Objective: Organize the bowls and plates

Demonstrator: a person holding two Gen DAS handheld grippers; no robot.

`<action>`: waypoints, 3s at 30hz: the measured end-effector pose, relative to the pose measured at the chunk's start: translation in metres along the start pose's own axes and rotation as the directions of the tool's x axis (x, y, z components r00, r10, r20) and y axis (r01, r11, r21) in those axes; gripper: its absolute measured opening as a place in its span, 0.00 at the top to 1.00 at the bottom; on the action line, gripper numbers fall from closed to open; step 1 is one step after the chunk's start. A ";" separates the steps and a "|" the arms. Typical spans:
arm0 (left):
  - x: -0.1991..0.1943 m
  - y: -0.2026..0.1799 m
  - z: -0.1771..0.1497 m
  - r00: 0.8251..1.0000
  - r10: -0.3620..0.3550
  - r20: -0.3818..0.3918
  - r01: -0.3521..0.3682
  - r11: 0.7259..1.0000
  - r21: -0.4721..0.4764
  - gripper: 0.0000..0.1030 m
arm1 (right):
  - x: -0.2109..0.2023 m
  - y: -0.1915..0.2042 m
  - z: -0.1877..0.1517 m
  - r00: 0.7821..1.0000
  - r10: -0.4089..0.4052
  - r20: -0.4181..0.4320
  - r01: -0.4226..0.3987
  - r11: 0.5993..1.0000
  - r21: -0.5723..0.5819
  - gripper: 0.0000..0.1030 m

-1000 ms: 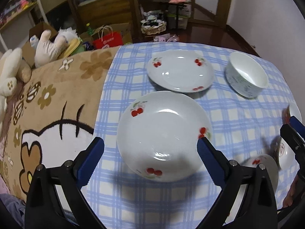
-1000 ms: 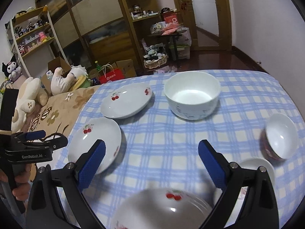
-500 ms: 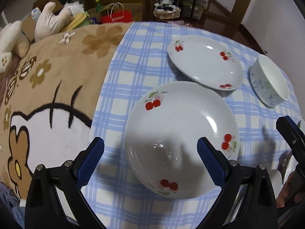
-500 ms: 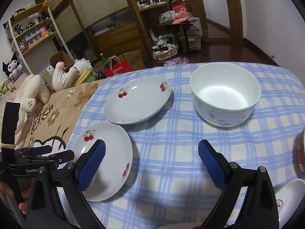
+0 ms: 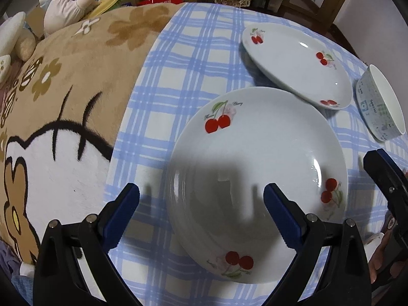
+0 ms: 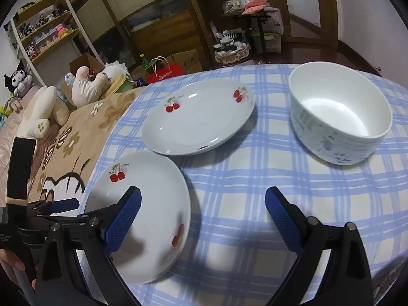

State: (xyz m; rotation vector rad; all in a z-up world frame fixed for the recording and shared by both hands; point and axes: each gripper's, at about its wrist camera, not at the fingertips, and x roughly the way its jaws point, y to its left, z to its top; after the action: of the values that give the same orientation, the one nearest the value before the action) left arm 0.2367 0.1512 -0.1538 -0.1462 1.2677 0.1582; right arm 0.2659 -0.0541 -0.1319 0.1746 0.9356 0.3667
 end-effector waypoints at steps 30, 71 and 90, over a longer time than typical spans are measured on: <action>0.007 0.038 -0.004 0.993 -0.115 0.018 0.116 0.967 -0.229 0.78 | 0.039 0.018 -0.028 0.984 0.033 -0.174 -0.035 0.999 -0.012 0.84; -0.110 -0.050 -0.083 0.955 -0.238 0.178 0.228 0.971 0.075 0.86 | -0.136 -0.024 -0.076 0.996 -0.085 0.004 0.085 0.995 0.052 0.85; -0.142 -0.096 -0.133 0.939 -0.284 0.195 0.245 0.948 0.204 0.84 | -0.208 -0.044 -0.116 0.986 -0.160 0.056 0.153 0.982 0.107 0.85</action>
State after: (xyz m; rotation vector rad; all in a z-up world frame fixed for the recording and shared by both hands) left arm 0.0899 0.0255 -0.0544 -0.1414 1.0207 -0.1684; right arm 0.0699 -0.1753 -0.0570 0.2041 0.8985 0.1669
